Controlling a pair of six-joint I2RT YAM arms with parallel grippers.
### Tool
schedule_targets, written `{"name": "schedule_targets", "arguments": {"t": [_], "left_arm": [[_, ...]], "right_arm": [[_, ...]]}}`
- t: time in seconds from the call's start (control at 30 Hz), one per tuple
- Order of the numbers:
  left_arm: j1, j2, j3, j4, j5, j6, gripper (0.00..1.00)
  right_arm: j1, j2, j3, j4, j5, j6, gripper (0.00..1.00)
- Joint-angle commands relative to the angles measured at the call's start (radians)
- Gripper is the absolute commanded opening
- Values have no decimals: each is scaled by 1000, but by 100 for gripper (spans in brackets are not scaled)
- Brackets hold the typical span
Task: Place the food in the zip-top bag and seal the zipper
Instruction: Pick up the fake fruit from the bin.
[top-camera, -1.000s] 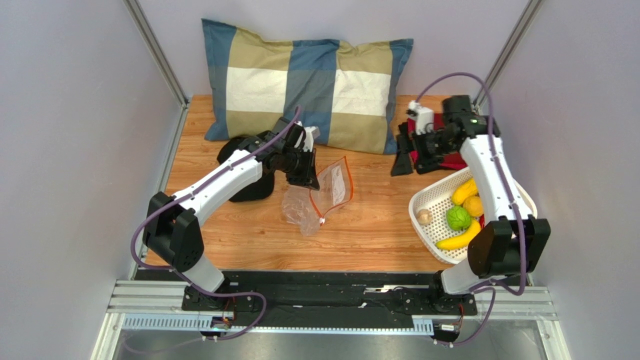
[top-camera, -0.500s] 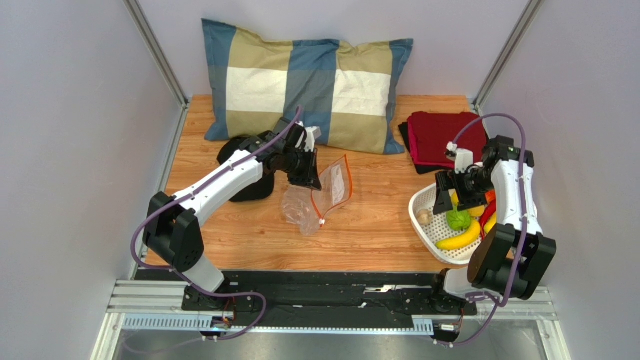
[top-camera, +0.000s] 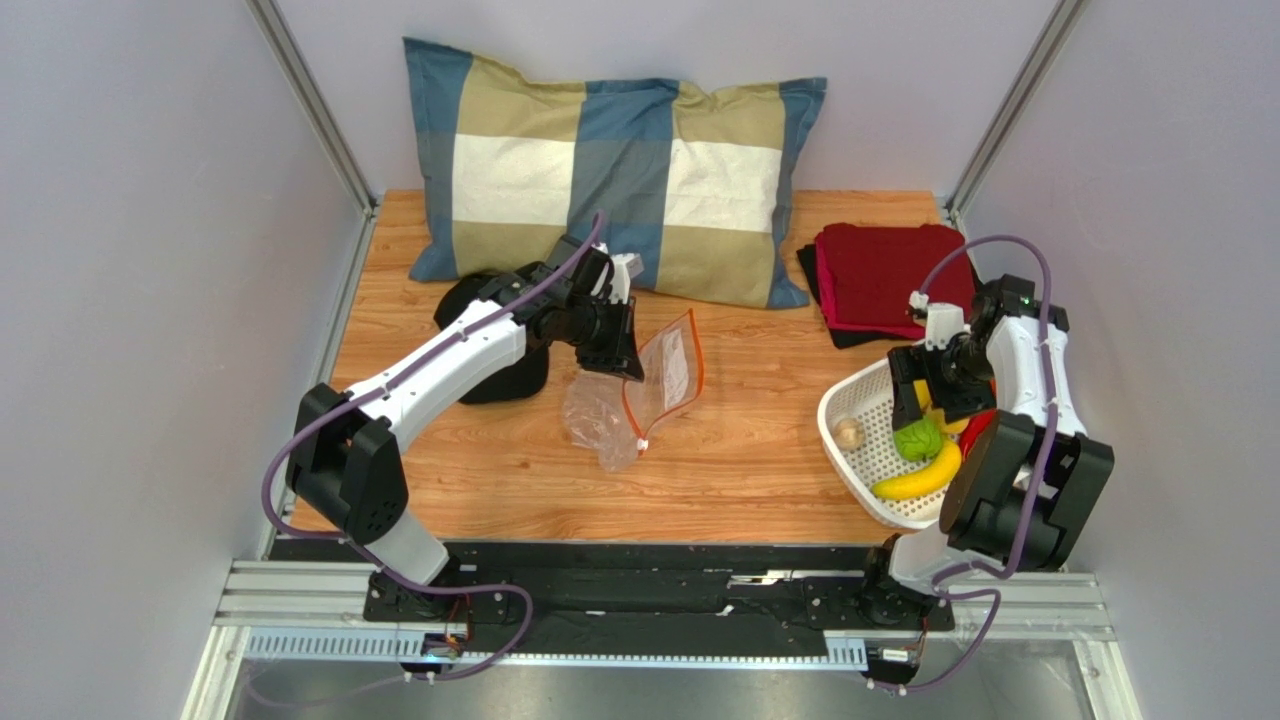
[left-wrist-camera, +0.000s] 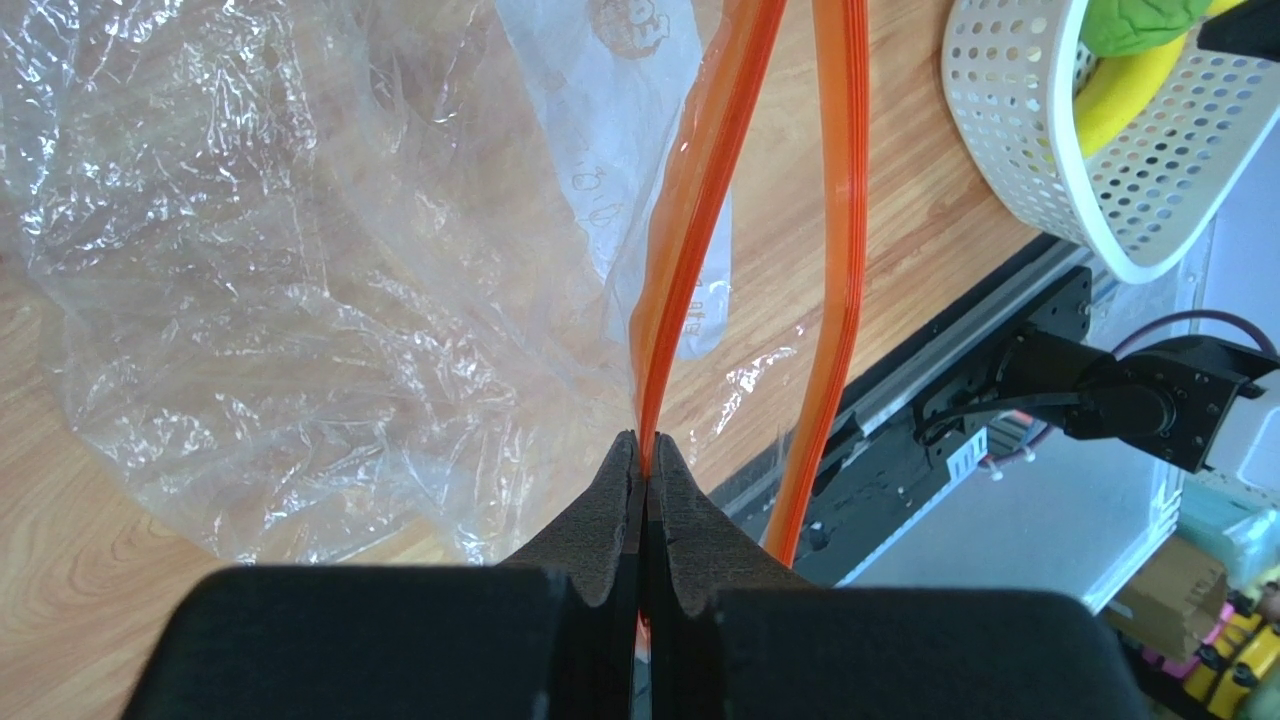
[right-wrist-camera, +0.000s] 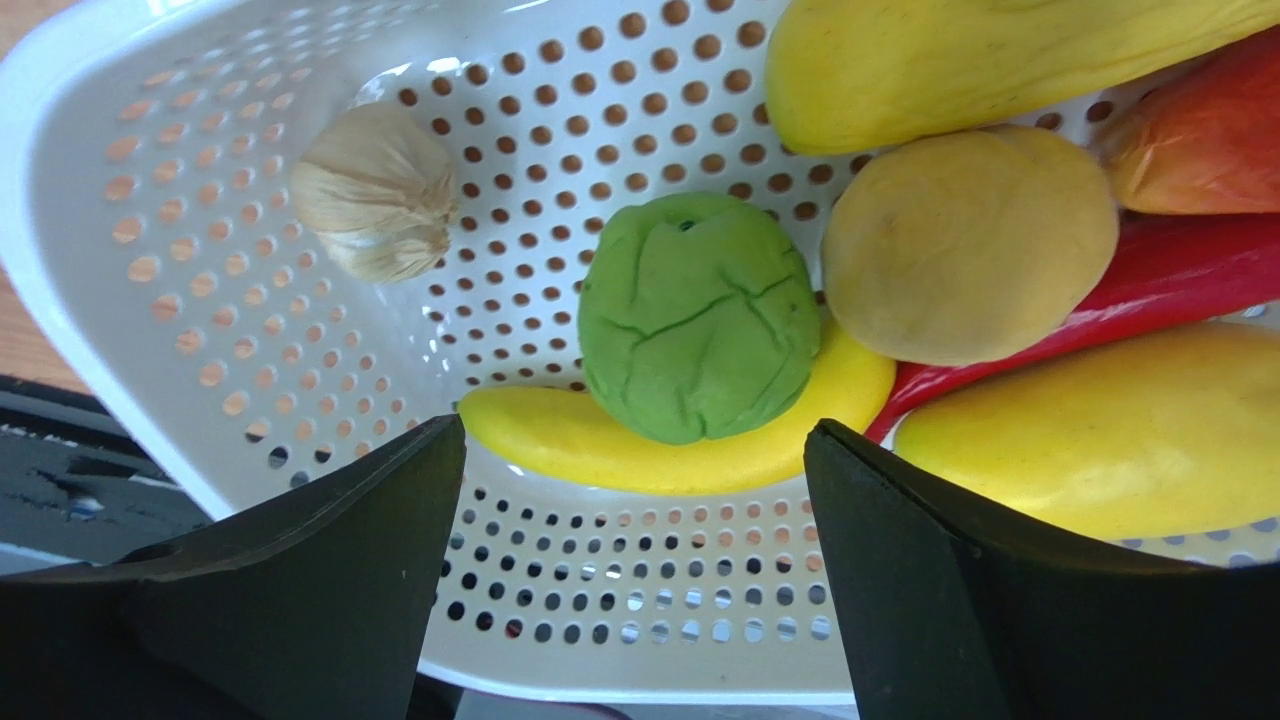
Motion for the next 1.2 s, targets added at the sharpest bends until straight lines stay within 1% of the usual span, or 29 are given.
{"name": "schedule_targets", "arguments": {"t": [0.0, 0.2, 0.43, 0.53, 0.57, 0.63, 0.67, 0.73, 0.77, 0.83, 0.87, 0.9, 0.93, 0.97, 1.03, 1.07, 1.13, 1.17], "left_arm": [[-3, 6, 22, 23, 9, 3, 0], [-5, 12, 22, 23, 17, 6, 0], [-5, 17, 19, 27, 21, 3, 0], [-5, 19, 19, 27, 23, 3, 0], [-5, 20, 19, 27, 23, 3, 0], [-5, 19, 17, 26, 24, 3, 0], [-5, 19, 16, 24, 24, 3, 0], [-5, 17, 14, 26, 28, 3, 0], [-5, 17, 14, 26, 32, 3, 0], [-5, 19, 17, 27, 38, 1, 0], [-5, 20, 16, 29, 50, 0, 0], [-5, 19, 16, 33, 57, -2, 0], [-5, 20, 16, 35, 64, -5, 0], [-3, 23, 19, 36, 78, -6, 0], [-5, 26, 23, 38, 93, -14, 0], [-6, 26, 26, 39, 115, -18, 0], [-9, 32, 37, 41, 130, -31, 0], [-11, 34, 48, 43, 149, -35, 0]], "right_arm": [[-1, 36, -13, 106, 56, 12, 88], [8, 103, -50, 176, 53, 39, 87], [34, 134, -119, 244, 76, 53, 86], [37, 131, -132, 256, 79, 55, 74], [35, 129, -123, 255, 79, 59, 64], [35, 116, -102, 226, 70, 64, 51], [35, 108, -70, 209, 47, 65, 39], [35, 74, -28, 146, 12, 70, 32], [37, 63, 28, 90, -45, 73, 30], [45, 47, 97, 20, -128, 71, 30], [61, 33, 131, -47, -218, 70, 29], [75, 25, 198, -76, -269, 62, 29], [87, 17, 226, -101, -319, 62, 28], [118, 7, 254, -139, -429, 65, 28], [152, -1, 329, -168, -537, 90, 28], [199, -4, 354, -185, -620, 100, 28], [248, -23, 383, -175, -688, 148, 28], [300, -32, 384, -138, -743, 168, 29]]}}
